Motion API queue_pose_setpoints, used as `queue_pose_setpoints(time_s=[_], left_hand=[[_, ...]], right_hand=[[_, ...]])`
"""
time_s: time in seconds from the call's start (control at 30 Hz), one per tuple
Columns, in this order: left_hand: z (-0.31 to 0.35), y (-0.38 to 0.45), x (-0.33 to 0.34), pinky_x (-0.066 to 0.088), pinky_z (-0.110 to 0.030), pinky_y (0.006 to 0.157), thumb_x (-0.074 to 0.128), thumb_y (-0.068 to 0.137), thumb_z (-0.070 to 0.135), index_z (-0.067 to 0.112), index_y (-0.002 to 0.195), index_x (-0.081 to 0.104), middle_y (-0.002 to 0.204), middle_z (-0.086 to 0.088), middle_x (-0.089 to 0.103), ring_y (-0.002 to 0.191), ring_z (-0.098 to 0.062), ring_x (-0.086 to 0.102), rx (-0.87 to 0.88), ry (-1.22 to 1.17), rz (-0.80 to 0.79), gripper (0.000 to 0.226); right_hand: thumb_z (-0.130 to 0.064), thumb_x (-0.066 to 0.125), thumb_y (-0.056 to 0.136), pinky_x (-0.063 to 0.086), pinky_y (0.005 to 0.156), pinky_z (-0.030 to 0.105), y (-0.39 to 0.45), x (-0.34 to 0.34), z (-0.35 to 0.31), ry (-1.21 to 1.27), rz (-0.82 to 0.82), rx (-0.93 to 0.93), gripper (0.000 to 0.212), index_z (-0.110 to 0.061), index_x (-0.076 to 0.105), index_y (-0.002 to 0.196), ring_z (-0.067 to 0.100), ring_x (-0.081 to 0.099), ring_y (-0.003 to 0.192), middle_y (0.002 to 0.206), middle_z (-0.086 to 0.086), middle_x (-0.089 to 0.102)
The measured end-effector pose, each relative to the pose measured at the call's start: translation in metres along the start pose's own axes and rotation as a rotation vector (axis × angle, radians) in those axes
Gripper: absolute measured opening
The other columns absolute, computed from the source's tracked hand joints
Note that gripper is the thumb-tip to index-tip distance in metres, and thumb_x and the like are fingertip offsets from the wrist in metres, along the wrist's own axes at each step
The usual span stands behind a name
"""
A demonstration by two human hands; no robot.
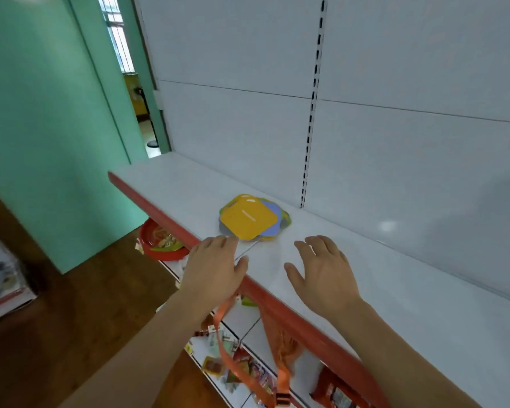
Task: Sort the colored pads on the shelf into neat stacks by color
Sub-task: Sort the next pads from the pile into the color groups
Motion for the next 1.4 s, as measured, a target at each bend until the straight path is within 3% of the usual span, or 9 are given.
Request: queue_pose_setpoints(time_s=[0.2,0.33,0.5,0.67,0.8,0.97,1.07,1.17,1.4], left_hand=[[-0.032,0.081,0.019,0.056,-0.047,0.088,0.026,0.091,0.061,0.014,0.138,0.058,0.122,-0.011,0.07,0.111,-0.036,0.064,-0.02,-0.064,-0.033,0.075],[-0.046,0.134,0.048,0.051,-0.046,0.097,0.049,0.101,0.054,0.017,0.151,0.048,0.135,-0.011,0.063,0.122,-0.036,0.057,-0.001,-0.119,-0.085,0.062],[-0.053,0.181,0.079,0.049,-0.043,0.099,0.051,0.097,0.068,0.017,0.147,0.051,0.133,-0.01,0.058,0.121,-0.032,0.054,0.063,-0.19,-0.141,0.071],[-0.047,0.196,0.074,0.052,-0.042,0.089,0.061,0.096,0.06,0.014,0.136,0.058,0.134,-0.01,0.059,0.115,-0.032,0.061,0.279,-0.197,-0.065,0.061],[-0.046,0.196,0.076,0.059,-0.038,0.062,0.084,0.082,0.044,0.012,0.119,0.072,0.116,-0.009,0.073,0.085,-0.029,0.072,0.473,-0.118,0.079,0.051],[-0.05,0.191,0.076,0.057,-0.034,0.056,0.086,0.082,0.037,0.011,0.12,0.076,0.111,-0.006,0.076,0.076,-0.026,0.072,0.579,-0.135,0.237,0.047],[-0.053,0.192,0.073,0.059,-0.037,0.062,0.082,0.087,0.029,0.015,0.115,0.074,0.116,-0.004,0.073,0.084,-0.027,0.07,0.578,-0.275,0.209,0.032],[-0.063,0.2,0.068,0.052,-0.037,0.067,0.075,0.091,0.019,0.018,0.095,0.065,0.097,0.0,0.068,0.086,-0.026,0.063,0.501,-0.515,0.12,0.01],[-0.097,0.245,0.055,0.047,-0.021,0.072,0.065,0.101,0.024,0.031,0.099,0.055,0.098,0.008,0.072,0.089,-0.006,0.067,0.218,-0.959,-0.12,0.013]], right_hand=[[-0.043,0.052,0.092,0.057,0.087,0.048,0.07,0.028,0.007,0.004,-0.02,0.041,0.048,-0.011,0.066,0.125,0.035,0.059,0.121,0.123,0.011,0.066],[-0.025,0.059,0.091,0.057,0.086,0.049,0.106,0.048,0.016,0.036,-0.01,0.075,0.03,-0.013,0.066,0.118,0.035,0.059,0.113,0.116,0.008,0.066],[-0.009,0.07,0.084,0.058,0.086,0.047,0.14,0.08,0.024,0.095,-0.075,0.182,0.035,-0.008,0.069,0.119,0.04,0.062,0.106,0.113,0.014,0.068],[-0.032,0.043,0.098,0.049,0.092,0.041,0.166,0.099,0.028,0.181,-0.159,0.341,0.044,-0.017,0.065,0.133,0.034,0.057,0.111,0.123,0.009,0.064],[-0.031,0.054,0.104,0.047,0.097,0.038,0.173,0.104,0.037,0.221,-0.204,0.419,0.035,-0.024,0.064,0.137,0.028,0.057,0.113,0.12,0.005,0.061],[-0.037,0.062,0.1,0.047,0.092,0.033,0.18,0.097,0.035,0.288,-0.2,0.444,0.025,-0.036,0.071,0.123,0.017,0.058,0.103,0.106,-0.004,0.057],[-0.034,0.066,0.097,0.052,0.093,0.033,0.18,0.091,0.031,0.355,-0.128,0.472,0.014,-0.038,0.071,0.109,0.01,0.06,0.104,0.111,-0.009,0.061],[-0.033,0.068,0.096,0.054,0.089,0.034,0.175,0.081,0.026,0.371,-0.024,0.489,0.004,-0.036,0.066,0.098,0.007,0.06,0.101,0.105,-0.015,0.064],[-0.021,0.058,0.1,0.051,0.062,0.036,0.145,0.026,0.028,0.398,0.144,0.548,0.016,-0.035,0.055,0.094,0.012,0.06,0.065,0.074,-0.006,0.067]])
Point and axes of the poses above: each hand's wrist, its own y-axis towards the middle knuckle, its own x-axis out of the palm, z = x × y, the point moved 7 cm from there along y, towards the middle knuckle
